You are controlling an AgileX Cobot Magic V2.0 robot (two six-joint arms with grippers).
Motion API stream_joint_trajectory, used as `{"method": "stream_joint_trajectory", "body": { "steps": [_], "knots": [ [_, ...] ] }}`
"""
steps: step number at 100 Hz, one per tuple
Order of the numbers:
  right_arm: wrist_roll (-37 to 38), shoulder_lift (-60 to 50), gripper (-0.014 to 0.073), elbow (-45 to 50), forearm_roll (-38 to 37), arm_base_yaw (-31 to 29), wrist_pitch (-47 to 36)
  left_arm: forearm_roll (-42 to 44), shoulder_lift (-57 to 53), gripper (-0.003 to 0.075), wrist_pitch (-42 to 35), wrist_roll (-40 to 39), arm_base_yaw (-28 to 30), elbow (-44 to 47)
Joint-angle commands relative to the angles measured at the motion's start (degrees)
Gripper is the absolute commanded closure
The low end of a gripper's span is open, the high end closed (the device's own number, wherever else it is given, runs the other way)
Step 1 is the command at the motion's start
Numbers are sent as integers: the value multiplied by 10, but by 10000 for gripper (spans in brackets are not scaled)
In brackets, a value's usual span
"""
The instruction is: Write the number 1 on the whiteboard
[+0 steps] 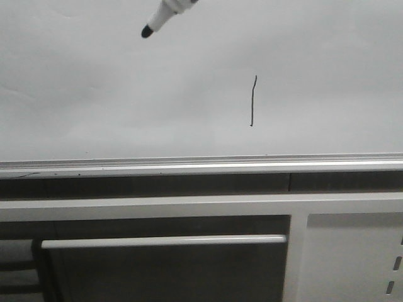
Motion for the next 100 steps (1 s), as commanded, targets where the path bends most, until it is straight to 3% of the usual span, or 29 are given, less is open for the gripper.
{"method": "stream_joint_trajectory", "body": {
  "steps": [1,15,22,67,100],
  "knots": [
    [4,28,645,-41,17,1,17,-24,8,614,21,2,0,-33],
    [4,57,645,-70,14,1,27,-24,18,457,36,3,0,-51],
    [4,72,645,-80,14,1,35,-25,21,424,43,3,0,-57],
    [4,127,645,-126,14,32,65,-14,71,422,-8,28,-87,-65],
    [9,127,645,-126,0,35,76,-14,77,428,-28,31,-92,-73]
  ]
}}
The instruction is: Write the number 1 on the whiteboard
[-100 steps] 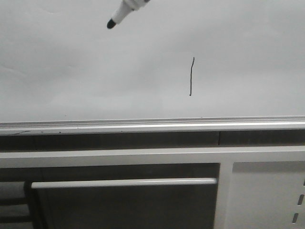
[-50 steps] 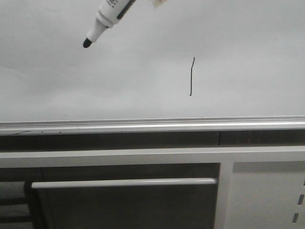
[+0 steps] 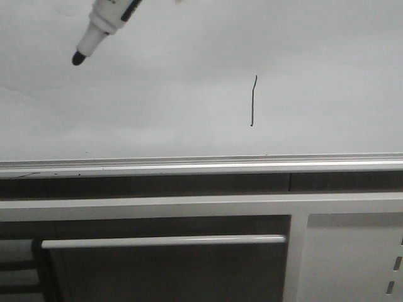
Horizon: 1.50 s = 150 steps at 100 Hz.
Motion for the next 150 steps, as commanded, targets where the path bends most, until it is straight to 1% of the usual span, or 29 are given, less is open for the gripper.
{"method": "stream_joint_trajectory", "body": {
  "steps": [1,10,27,37,99,106,114,150],
  "knots": [
    [3,-3,645,-19,25,1,-1,-27,-5,428,-14,2,-6,-20],
    [5,-3,645,-19,25,1,1,-27,-5,447,-14,2,-6,-20],
    [5,-3,645,-19,25,1,2,-27,-3,546,-8,4,-6,-20],
    [5,-3,645,-19,25,1,3,-27,-3,583,-4,4,-6,-20],
    [5,-3,645,-19,25,1,14,-29,10,589,10,5,-6,-20],
    [5,-3,645,-19,25,1,16,-29,10,633,10,5,-6,-20],
    [5,-3,645,-19,25,1,18,-29,10,740,10,5,-6,-20],
    [27,-3,643,-19,25,1,28,-34,10,741,0,5,-6,-20]
  ]
}}
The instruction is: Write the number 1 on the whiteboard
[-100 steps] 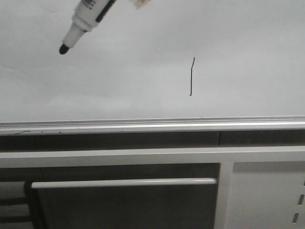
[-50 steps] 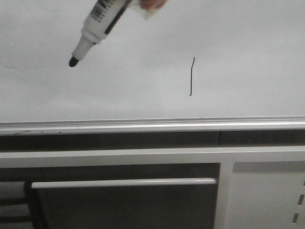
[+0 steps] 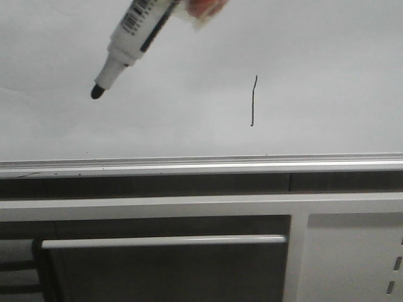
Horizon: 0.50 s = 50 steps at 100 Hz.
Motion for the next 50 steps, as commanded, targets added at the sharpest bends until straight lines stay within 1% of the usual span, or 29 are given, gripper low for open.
{"method": "stream_joint_trajectory", "body": {
  "steps": [1,9,21,28,35,50],
  "knots": [
    [11,-4,641,-19,41,1,15,-33,-5,741,-31,-9,-2,-19],
    [27,-4,595,-19,38,1,16,-34,-6,741,-32,-9,-2,-19],
    [37,-4,461,-19,37,1,17,-39,-9,741,-34,-9,-2,-19],
    [42,-4,398,-19,37,1,15,-39,-12,741,-36,-9,-2,-19],
    [48,-4,354,-19,37,1,7,-39,-16,741,-42,-10,-2,-19],
    [50,-6,302,-19,37,1,-25,-36,-29,741,-55,-16,-2,-19]
  ]
}}
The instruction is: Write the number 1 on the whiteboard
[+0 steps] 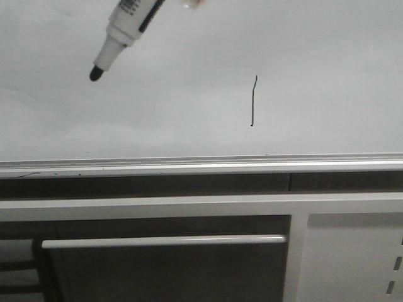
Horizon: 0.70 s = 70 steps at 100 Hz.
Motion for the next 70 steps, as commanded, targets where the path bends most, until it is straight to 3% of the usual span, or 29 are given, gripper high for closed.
{"method": "stream_joint_trajectory", "body": {
  "steps": [1,21,52,70],
  "knots": [
    [2,-6,299,-19,37,1,-23,-31,-17,741,-23,-9,-1,-19],
    [9,-37,279,-19,37,1,-97,6,-37,741,-73,-54,-1,-13],
    [36,-112,280,-14,-6,1,-211,-56,-147,741,-319,-55,-1,119],
    [36,-118,280,2,-5,1,-237,-84,-185,741,-398,-55,-1,165]
  ]
}}
